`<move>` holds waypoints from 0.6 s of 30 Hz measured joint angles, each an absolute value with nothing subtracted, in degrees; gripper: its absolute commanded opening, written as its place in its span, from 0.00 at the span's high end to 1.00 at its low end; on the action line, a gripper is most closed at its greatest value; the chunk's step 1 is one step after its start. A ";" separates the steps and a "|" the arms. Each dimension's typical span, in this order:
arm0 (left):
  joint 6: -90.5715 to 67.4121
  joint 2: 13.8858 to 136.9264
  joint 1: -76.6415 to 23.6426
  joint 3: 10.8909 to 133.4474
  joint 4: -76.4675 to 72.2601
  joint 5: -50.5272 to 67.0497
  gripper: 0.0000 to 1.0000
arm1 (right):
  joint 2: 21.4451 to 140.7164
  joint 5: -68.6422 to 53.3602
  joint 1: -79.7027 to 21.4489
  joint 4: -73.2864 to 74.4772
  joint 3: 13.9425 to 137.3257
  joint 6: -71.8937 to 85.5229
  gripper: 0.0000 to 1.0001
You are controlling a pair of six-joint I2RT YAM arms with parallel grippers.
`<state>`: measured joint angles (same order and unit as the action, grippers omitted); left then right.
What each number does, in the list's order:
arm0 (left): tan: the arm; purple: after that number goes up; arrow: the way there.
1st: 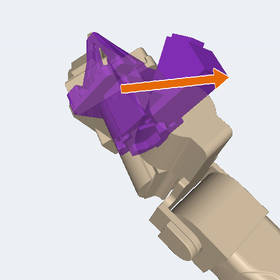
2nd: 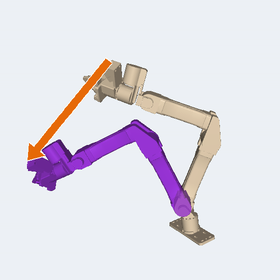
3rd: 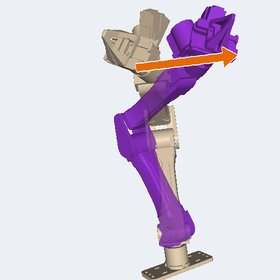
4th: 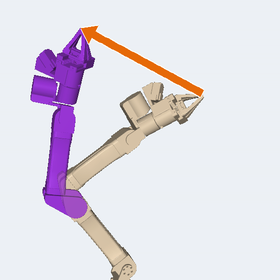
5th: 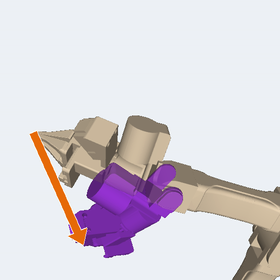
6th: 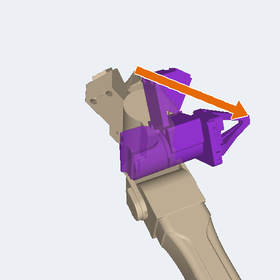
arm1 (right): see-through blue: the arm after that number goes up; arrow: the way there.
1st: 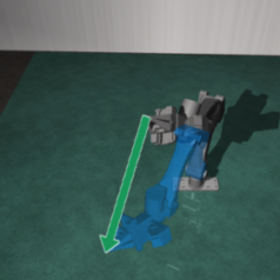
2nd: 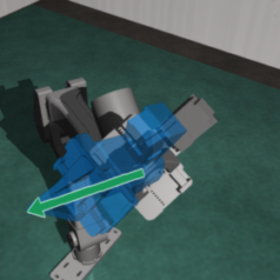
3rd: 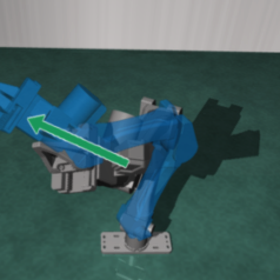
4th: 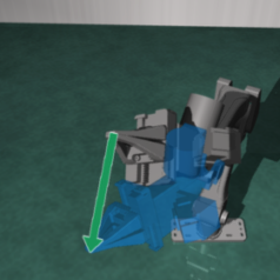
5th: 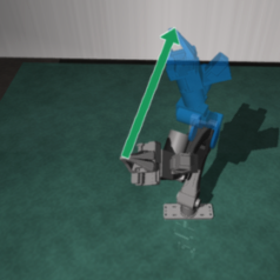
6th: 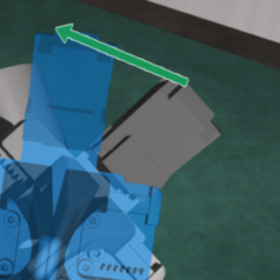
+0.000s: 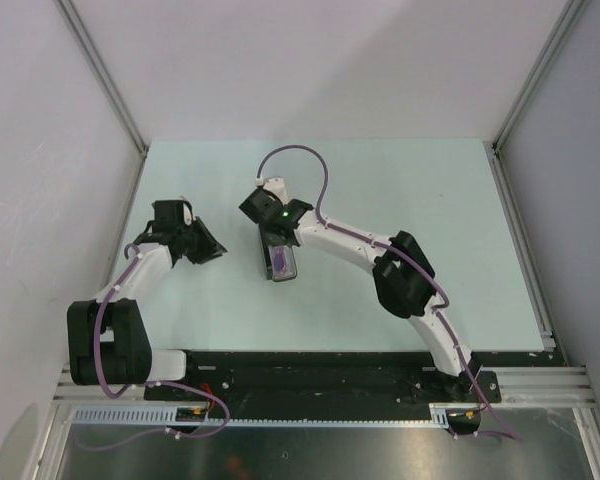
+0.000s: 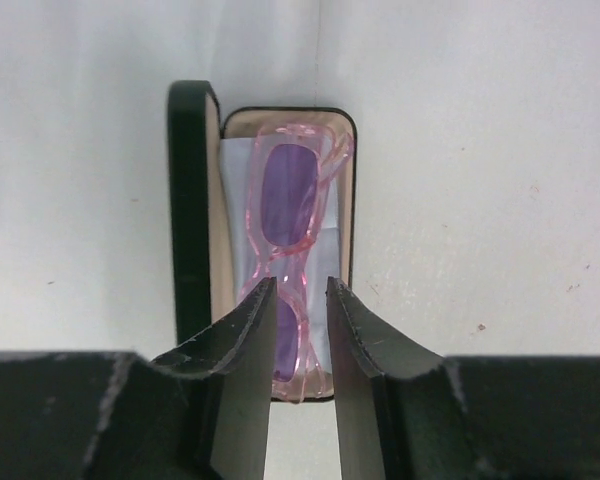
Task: Organize the sunglasses
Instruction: Place the sunglasses in the sunglasses case.
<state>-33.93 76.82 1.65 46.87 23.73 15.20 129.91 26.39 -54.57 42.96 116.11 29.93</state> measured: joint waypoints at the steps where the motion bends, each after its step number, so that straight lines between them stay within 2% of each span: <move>1: -33.91 76.82 1.65 46.87 23.73 15.22 0.72 | 129.29 26.04 -54.57 42.48 115.94 29.87 0.70; 9: -32.82 76.82 1.67 46.70 23.09 17.41 0.64 | 125.99 20.64 -52.53 37.58 110.21 29.58 0.77; 16: -31.75 76.34 1.69 45.28 21.61 19.16 0.57 | 125.56 13.63 -47.79 31.46 102.74 27.86 0.72; 18: -31.40 75.75 1.69 44.99 21.28 19.55 0.52 | 125.25 11.88 -46.72 30.17 101.75 27.33 0.70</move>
